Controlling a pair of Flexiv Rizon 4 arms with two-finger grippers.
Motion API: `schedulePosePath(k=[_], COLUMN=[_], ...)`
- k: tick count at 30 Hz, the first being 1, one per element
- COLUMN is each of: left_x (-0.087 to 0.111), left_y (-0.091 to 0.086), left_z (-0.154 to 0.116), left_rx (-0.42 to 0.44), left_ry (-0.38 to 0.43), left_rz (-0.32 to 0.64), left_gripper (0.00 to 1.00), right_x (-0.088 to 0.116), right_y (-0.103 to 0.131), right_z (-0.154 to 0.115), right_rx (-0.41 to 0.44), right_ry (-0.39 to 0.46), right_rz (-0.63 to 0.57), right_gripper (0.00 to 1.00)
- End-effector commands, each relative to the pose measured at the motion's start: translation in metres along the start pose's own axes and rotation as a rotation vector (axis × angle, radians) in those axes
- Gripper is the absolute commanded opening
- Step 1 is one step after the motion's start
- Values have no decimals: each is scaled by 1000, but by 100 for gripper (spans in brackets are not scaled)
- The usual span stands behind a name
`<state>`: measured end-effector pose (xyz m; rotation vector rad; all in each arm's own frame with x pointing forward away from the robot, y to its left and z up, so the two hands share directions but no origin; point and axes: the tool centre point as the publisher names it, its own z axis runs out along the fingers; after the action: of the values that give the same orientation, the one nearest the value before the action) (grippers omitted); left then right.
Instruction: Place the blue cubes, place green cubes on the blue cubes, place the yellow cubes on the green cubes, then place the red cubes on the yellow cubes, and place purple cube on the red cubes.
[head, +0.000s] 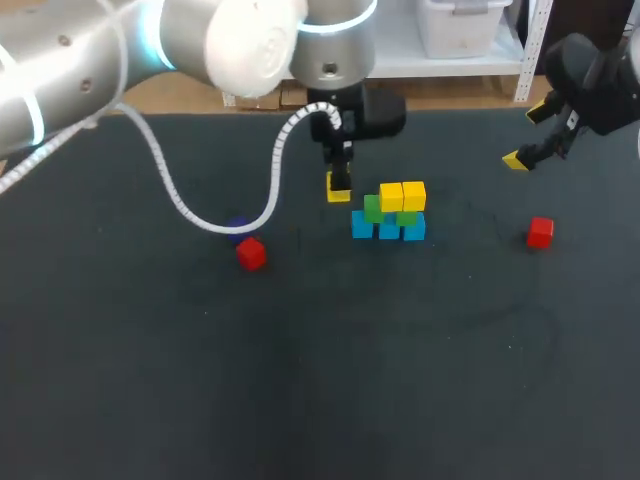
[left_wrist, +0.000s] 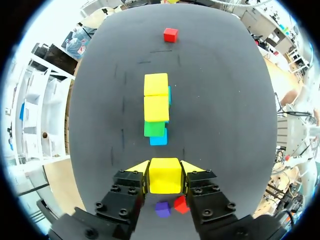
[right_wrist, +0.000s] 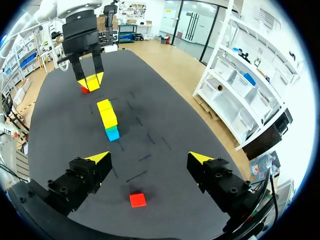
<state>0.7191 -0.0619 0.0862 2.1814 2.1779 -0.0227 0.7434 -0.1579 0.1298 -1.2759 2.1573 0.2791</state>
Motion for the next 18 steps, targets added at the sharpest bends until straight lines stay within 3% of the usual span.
schedulePosePath(k=[1,10,18], left_x=[-11,-23,-32], left_y=[12,10,11], left_z=[6,14,17], left_rx=[114,192,185], left_ry=[57,47,58], left_rz=[-14,-27,13], left_gripper=[0,0,0], right_x=[0,0,0], right_y=[-1,-1,-1], right_z=[0,0,0], right_rx=[-4,-4,-4], right_ry=[-3,-3,-3], right_rz=[-1,-1,-1], right_gripper=[100,100,100])
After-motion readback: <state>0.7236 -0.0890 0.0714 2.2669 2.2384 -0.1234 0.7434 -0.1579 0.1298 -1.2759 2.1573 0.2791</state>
